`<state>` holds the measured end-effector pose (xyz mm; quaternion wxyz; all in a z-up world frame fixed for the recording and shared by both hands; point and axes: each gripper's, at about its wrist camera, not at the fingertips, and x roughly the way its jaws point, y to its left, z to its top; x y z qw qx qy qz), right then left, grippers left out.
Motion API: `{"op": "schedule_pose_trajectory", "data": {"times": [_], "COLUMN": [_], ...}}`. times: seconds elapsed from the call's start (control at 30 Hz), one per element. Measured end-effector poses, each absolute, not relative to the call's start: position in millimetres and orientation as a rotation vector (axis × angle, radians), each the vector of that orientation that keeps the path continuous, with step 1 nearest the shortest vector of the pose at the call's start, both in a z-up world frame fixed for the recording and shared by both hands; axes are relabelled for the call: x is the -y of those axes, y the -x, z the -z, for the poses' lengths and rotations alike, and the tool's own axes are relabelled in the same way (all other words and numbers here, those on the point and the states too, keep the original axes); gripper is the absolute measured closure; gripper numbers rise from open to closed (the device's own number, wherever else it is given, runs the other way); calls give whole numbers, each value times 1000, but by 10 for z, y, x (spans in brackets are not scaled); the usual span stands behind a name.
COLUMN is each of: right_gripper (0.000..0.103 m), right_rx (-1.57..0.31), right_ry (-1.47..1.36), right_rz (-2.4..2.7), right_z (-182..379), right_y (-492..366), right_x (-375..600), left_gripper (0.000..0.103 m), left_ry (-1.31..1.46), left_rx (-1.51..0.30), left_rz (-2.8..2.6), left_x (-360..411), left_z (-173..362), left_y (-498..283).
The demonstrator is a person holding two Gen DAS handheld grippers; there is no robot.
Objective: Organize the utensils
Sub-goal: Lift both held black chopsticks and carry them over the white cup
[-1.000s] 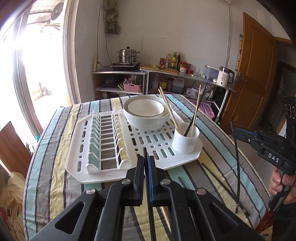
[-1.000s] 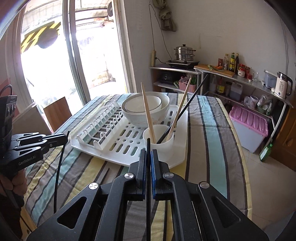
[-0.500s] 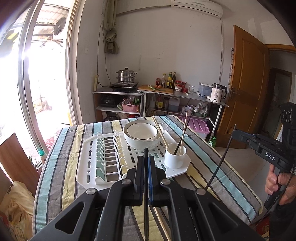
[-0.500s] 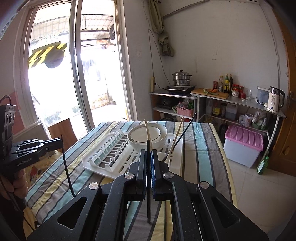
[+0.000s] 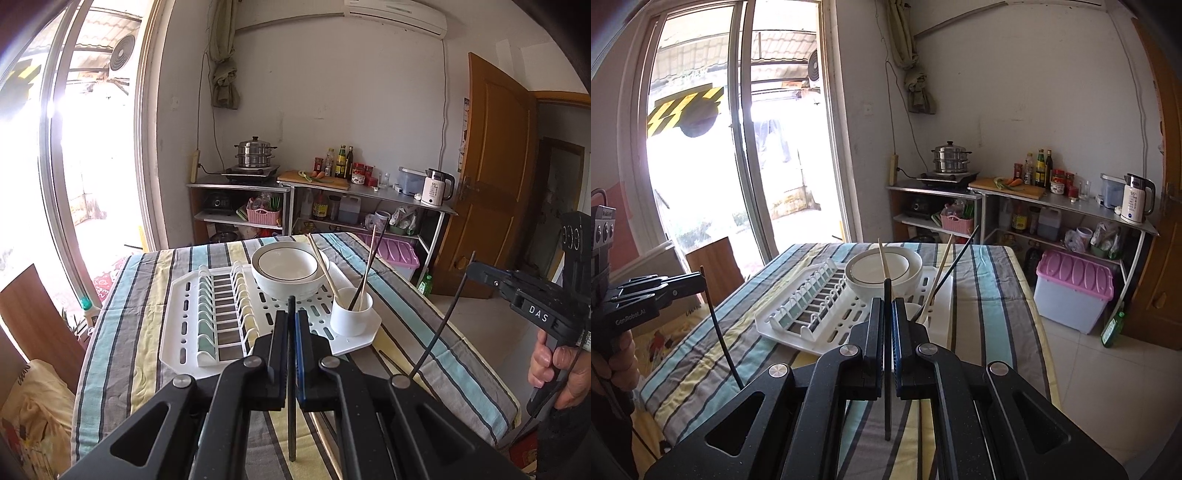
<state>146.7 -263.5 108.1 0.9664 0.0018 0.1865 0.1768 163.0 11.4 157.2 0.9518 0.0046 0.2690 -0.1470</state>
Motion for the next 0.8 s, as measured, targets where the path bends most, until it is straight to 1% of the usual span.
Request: {"op": "schedule_pose_trajectory", "data": {"times": [0.23, 0.8], "right_gripper": [99, 99], "right_rx": [-348, -284], "right_ry": [-3, -15], "right_rz": [-350, -338], "right_z": [-1217, -1614], "right_y": [-1483, -1790], "right_x": [2673, 2681], "left_gripper": [101, 103], "left_ry": [-13, 4], "left_rx": [-534, -529], "left_rz": [325, 385], "left_x": [-24, 322], "left_z": [-1724, -2068], "left_y": [-1769, -2416]}}
